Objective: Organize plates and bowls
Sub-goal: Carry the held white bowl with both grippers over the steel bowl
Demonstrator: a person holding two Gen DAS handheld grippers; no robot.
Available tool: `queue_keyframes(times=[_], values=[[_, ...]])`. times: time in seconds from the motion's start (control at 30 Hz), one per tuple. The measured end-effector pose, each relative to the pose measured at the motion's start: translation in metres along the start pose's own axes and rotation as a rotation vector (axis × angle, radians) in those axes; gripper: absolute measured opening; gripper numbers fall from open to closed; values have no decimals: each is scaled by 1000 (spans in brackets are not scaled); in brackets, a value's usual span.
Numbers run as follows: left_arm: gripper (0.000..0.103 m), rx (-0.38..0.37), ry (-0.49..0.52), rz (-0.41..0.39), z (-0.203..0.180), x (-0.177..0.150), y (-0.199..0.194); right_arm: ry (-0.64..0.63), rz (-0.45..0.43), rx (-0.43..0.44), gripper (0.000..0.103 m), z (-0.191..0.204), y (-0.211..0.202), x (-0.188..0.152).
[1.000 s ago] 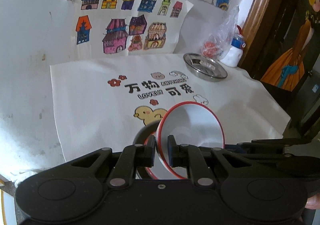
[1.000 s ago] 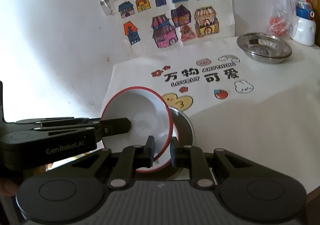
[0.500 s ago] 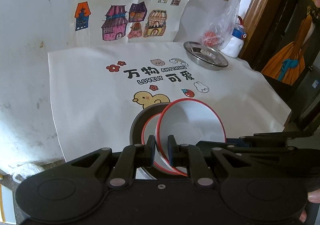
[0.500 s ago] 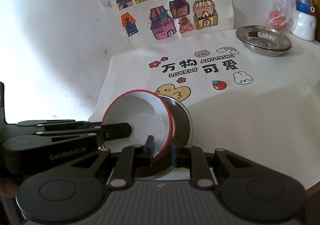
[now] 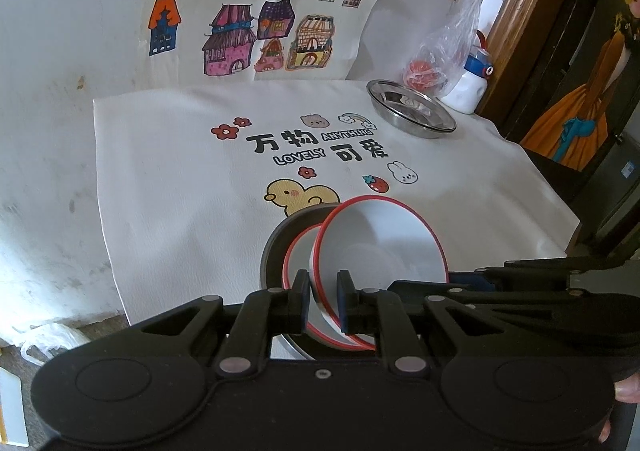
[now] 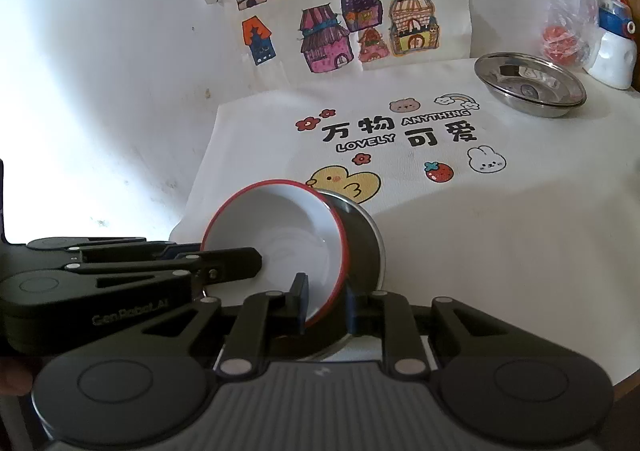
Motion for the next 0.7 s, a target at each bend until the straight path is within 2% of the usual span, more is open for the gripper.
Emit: queue_keyframes(times=[0.7], values=[[16,8,-22,4,11,-1,-1,-53,34,1,23,6,9,3]])
Point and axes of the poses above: each gripper's, at about its wrist camera, not at the fingertips, and y roughly the way its jaws point, z to its left, x to its top, the point moved 6 cm from there along y, roughly the way its jaws point, and after that the axes turned 2 degrees about -y, right-handed, at the moved point
